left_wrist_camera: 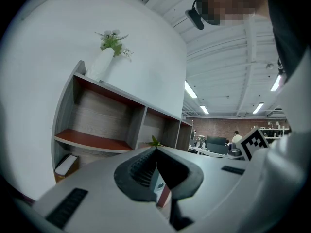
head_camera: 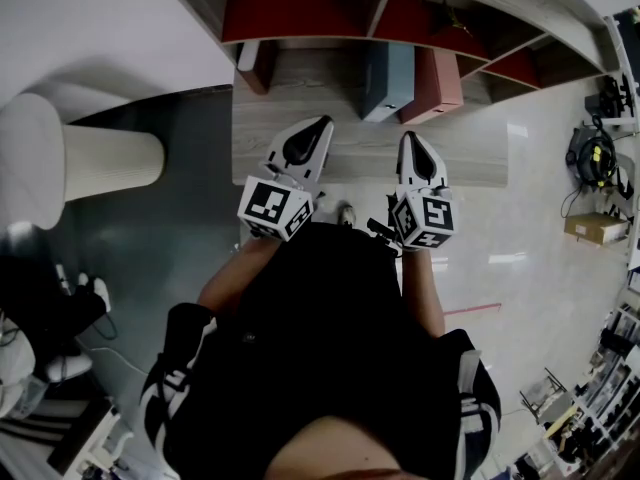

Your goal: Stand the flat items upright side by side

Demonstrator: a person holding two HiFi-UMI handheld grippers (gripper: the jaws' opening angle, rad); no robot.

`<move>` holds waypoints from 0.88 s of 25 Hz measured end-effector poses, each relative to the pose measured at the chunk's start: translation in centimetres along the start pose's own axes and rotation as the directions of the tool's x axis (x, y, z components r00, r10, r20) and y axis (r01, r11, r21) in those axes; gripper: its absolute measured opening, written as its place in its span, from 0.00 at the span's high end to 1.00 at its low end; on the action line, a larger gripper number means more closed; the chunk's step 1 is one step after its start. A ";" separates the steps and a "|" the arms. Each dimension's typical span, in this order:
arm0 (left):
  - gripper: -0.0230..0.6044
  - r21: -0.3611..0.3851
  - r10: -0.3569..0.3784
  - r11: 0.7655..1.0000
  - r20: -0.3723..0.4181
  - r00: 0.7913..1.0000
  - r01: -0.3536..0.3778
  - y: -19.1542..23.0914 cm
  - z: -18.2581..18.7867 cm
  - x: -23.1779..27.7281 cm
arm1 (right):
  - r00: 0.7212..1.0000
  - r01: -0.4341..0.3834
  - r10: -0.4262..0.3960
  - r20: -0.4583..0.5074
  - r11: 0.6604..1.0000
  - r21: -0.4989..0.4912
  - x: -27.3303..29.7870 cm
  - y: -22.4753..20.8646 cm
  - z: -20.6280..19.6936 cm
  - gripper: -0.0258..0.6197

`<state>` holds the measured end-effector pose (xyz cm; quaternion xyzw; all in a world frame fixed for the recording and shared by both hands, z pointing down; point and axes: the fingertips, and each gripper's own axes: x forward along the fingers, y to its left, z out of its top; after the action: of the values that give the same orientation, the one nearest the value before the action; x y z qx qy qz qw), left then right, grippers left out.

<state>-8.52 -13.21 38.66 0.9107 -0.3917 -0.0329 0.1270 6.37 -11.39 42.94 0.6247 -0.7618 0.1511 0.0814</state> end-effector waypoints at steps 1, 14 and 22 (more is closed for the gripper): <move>0.93 -0.001 0.000 1.000 -0.001 1.000 0.000 0.0 0.0 -0.1 | 1.000 0.000 0.000 0.000 1.000 0.000 0.0 0.1 0.0 0.92; 0.93 0.001 0.007 1.000 0.005 1.000 -0.007 0.5 0.1 -1.0 | 1.000 -0.003 0.003 0.006 1.000 -0.008 0.0 1.0 -0.1 0.92; 0.93 -0.004 0.005 1.000 0.003 1.000 -0.005 0.6 0.1 -1.2 | 1.000 -0.002 0.002 0.004 1.000 -0.004 -0.1 1.2 -0.2 0.92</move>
<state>-9.75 -12.77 38.72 0.9095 -0.3939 -0.0346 0.1282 5.21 -11.05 42.92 0.6240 -0.7630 0.1483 0.0811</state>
